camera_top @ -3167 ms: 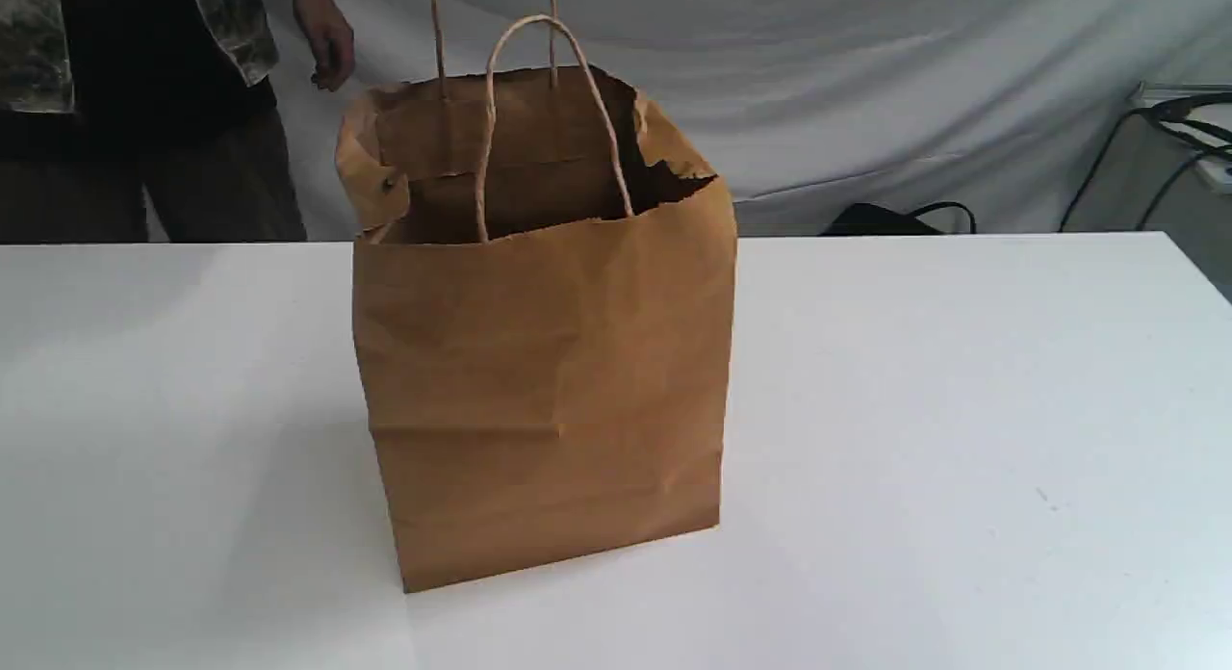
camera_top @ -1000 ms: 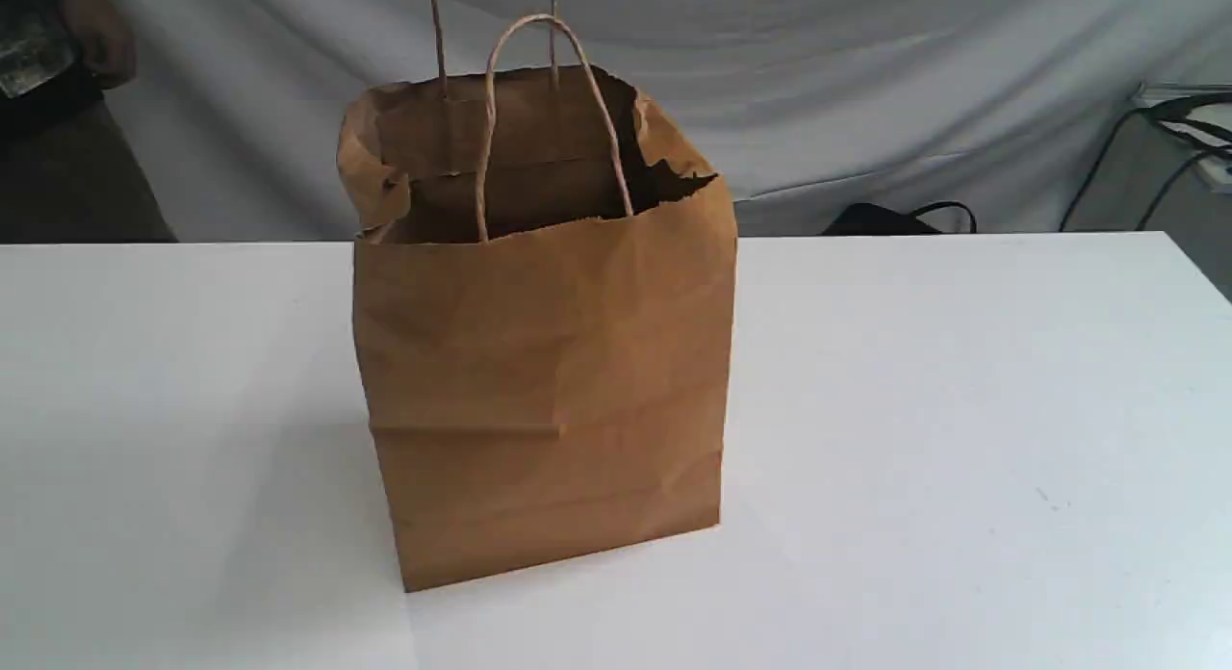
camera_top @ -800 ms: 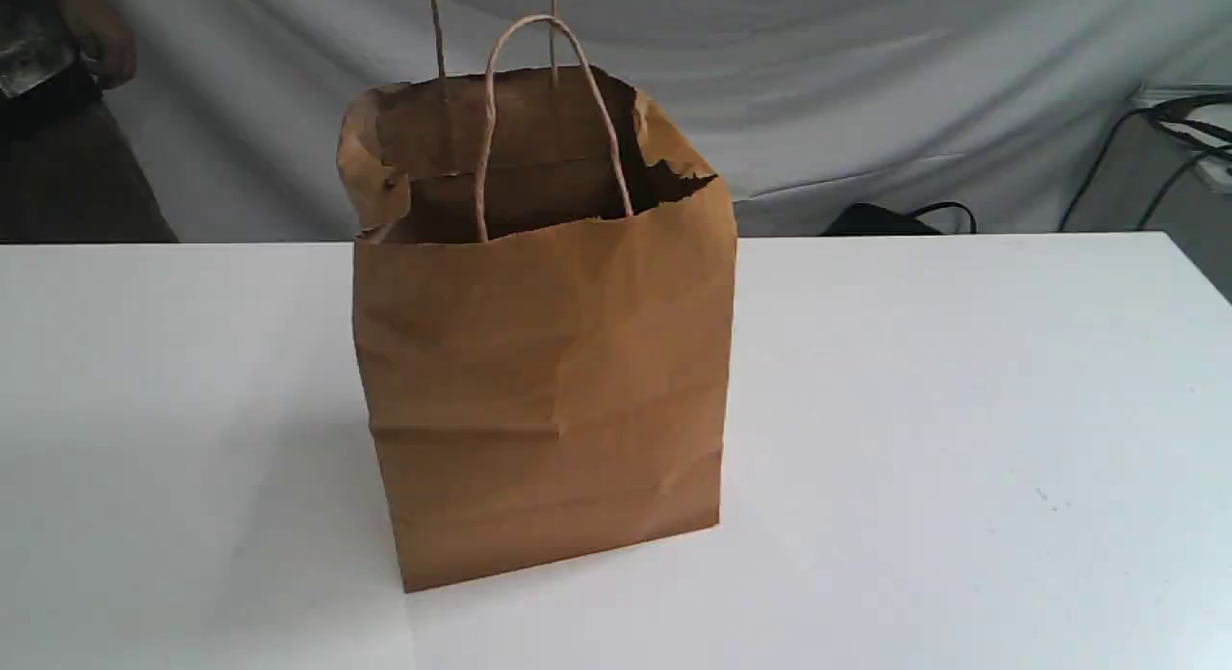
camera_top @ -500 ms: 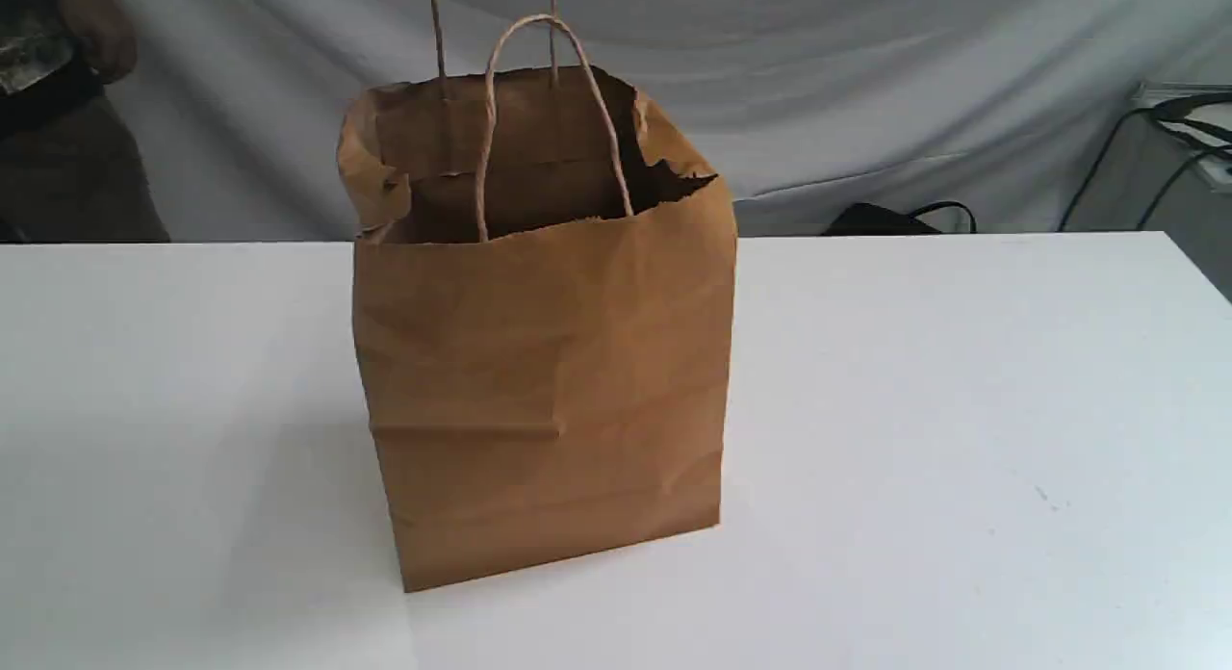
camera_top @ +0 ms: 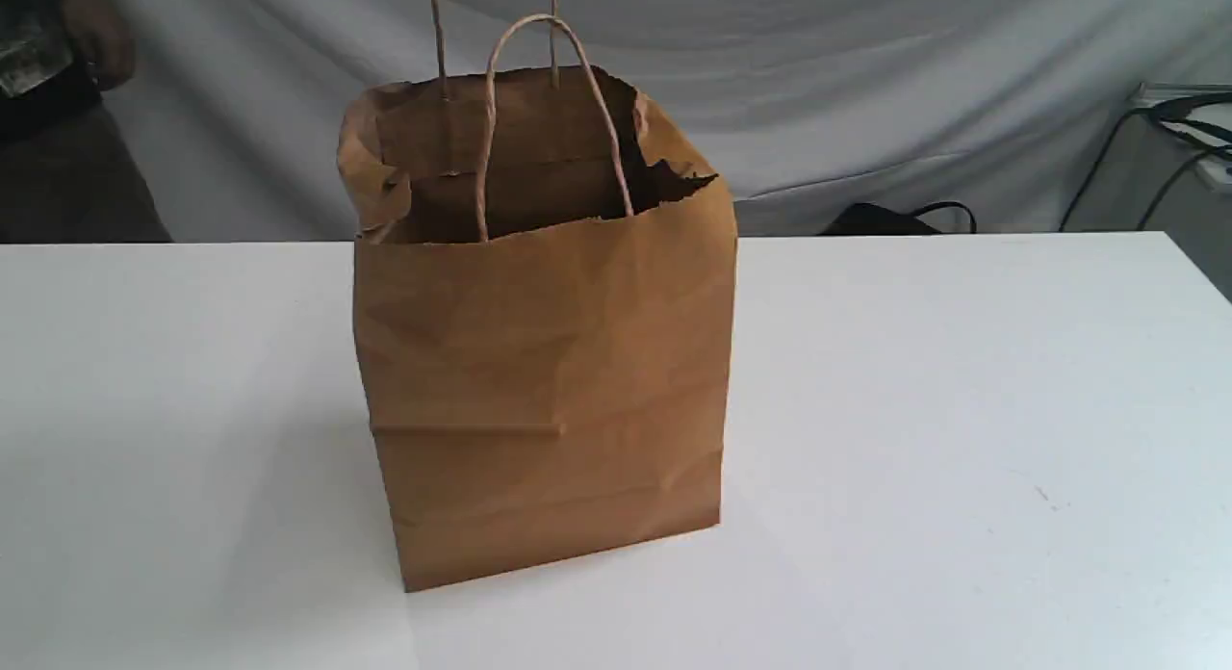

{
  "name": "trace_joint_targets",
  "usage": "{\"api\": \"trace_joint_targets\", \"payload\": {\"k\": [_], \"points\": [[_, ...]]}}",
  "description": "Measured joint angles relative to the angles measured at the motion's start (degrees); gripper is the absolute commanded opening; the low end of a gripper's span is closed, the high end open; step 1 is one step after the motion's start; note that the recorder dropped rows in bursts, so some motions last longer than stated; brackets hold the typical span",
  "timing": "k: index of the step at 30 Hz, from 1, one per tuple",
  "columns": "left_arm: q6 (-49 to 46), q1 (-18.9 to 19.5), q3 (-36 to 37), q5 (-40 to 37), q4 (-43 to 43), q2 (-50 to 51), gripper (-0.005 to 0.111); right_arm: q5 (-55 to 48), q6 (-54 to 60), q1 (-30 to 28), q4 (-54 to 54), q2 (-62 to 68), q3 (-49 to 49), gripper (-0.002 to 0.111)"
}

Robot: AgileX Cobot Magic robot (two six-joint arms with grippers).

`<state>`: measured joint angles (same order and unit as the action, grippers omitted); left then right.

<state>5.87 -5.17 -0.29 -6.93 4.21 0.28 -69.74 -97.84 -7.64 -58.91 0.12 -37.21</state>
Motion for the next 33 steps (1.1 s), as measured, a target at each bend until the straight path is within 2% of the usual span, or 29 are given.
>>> {"api": "trace_joint_targets", "payload": {"k": [5,9,17,33], "points": [[0.0,4.8,0.0,-3.8,-9.0,0.0,0.0,0.0,0.0,0.0,0.1,0.0,0.0,0.098],[0.0,5.5,0.0,-6.7,-14.8,0.0,0.0,0.0,0.0,0.0,0.1,0.0,0.0,0.098],[0.0,5.6,0.0,-7.6,-5.7,0.0,0.0,0.0,0.0,0.0,0.1,0.0,0.0,0.098],[-0.1,5.6,0.0,-7.6,-3.8,0.0,0.0,0.0,0.0,0.0,0.1,0.0,0.0,0.098]]}}
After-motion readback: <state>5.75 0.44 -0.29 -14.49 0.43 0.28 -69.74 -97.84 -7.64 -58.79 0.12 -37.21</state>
